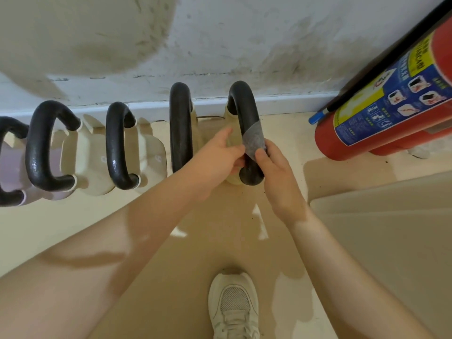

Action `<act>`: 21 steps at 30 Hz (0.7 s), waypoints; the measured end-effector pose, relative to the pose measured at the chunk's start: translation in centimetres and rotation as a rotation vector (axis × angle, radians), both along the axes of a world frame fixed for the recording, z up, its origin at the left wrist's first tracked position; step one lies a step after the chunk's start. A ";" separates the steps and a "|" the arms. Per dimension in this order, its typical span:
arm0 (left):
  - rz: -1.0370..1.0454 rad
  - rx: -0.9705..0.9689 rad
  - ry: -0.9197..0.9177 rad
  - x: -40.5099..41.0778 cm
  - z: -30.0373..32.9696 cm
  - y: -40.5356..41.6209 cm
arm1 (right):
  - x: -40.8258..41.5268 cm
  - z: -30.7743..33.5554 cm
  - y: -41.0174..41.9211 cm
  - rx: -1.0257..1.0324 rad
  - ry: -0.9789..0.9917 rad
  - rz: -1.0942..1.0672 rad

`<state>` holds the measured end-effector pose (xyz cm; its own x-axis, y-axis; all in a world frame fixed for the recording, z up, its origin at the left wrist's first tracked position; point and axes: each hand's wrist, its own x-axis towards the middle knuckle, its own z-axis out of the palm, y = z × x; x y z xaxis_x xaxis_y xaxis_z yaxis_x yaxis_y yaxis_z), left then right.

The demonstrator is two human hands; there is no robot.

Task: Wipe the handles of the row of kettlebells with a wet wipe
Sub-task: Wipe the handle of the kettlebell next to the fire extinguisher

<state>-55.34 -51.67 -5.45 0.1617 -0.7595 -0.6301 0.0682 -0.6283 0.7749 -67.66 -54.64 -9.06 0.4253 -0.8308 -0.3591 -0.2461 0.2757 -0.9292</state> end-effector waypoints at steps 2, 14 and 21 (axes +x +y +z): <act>0.042 0.014 0.029 0.0 -0.2 -0.1 | -0.1 -0.3 -0.3 0.041 -0.041 -0.015; -0.286 -0.048 -0.254 0.4 -0.3 -0.2 | -1.1 -2.7 -0.1 0.178 -0.045 -0.007; -0.247 -0.062 -0.300 0.2 -0.7 -0.3 | -1.0 -3.1 2.6 0.152 0.029 -0.298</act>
<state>-55.18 -51.97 -6.14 0.1394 -0.8336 -0.5345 -0.3142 -0.5491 0.7744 -68.66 -51.99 -12.19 0.1596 -0.8530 -0.4970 -0.1590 0.4746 -0.8657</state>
